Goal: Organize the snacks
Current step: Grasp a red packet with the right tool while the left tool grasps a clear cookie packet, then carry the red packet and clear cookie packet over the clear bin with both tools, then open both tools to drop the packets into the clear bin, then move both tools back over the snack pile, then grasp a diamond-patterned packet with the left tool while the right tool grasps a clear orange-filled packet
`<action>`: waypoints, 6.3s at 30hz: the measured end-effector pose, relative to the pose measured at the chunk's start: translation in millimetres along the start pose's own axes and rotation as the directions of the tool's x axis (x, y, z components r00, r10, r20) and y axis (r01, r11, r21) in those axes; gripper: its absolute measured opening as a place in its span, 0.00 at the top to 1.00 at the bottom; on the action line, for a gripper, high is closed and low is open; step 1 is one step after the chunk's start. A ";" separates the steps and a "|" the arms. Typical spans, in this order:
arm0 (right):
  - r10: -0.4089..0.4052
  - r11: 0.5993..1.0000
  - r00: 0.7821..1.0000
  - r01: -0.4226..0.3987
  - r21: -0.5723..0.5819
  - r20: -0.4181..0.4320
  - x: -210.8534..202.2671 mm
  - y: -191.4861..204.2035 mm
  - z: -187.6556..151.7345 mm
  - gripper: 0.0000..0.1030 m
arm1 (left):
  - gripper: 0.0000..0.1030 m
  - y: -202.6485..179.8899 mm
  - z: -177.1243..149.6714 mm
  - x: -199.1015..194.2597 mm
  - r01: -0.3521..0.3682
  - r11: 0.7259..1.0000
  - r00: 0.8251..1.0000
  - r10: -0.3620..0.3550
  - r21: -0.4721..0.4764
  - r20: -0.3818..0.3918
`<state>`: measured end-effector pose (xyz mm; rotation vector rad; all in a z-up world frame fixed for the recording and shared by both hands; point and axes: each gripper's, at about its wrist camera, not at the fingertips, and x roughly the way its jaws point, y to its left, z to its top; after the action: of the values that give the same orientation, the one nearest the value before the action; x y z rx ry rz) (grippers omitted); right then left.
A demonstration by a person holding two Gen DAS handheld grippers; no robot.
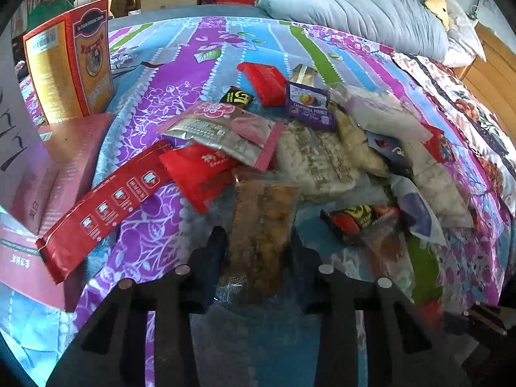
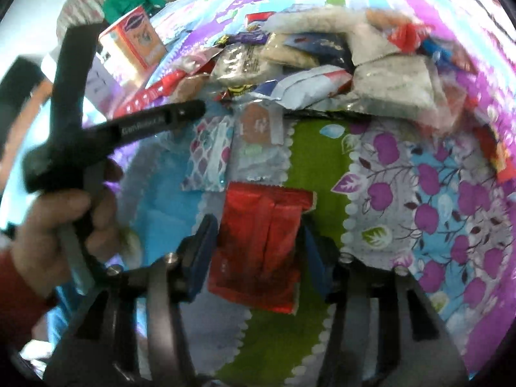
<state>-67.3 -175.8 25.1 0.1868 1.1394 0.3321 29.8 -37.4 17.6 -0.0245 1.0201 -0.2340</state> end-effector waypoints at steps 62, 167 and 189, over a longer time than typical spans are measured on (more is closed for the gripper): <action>0.416 0.763 0.909 -0.339 -0.550 0.016 -43.6 413.6 120.2 0.59 | 0.66 333.9 -95.2 -311.0 -0.243 0.730 0.852 0.475 -0.638 0.220; -0.002 1.000 0.995 0.002 0.004 0.099 17.3 -9.5 38.4 0.33 | 0.74 11.1 -40.1 -29.2 0.043 0.999 0.999 -0.043 -0.033 -0.028; 0.042 0.997 0.975 -0.027 -0.072 0.219 -69.7 34.1 29.3 0.68 | 0.80 41.7 -31.2 -143.5 0.028 0.996 0.990 -0.017 -0.083 0.139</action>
<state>-72.4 -167.8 107.5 0.1782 0.9049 0.3719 -60.8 35.4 116.5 -0.1280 0.8916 -0.2064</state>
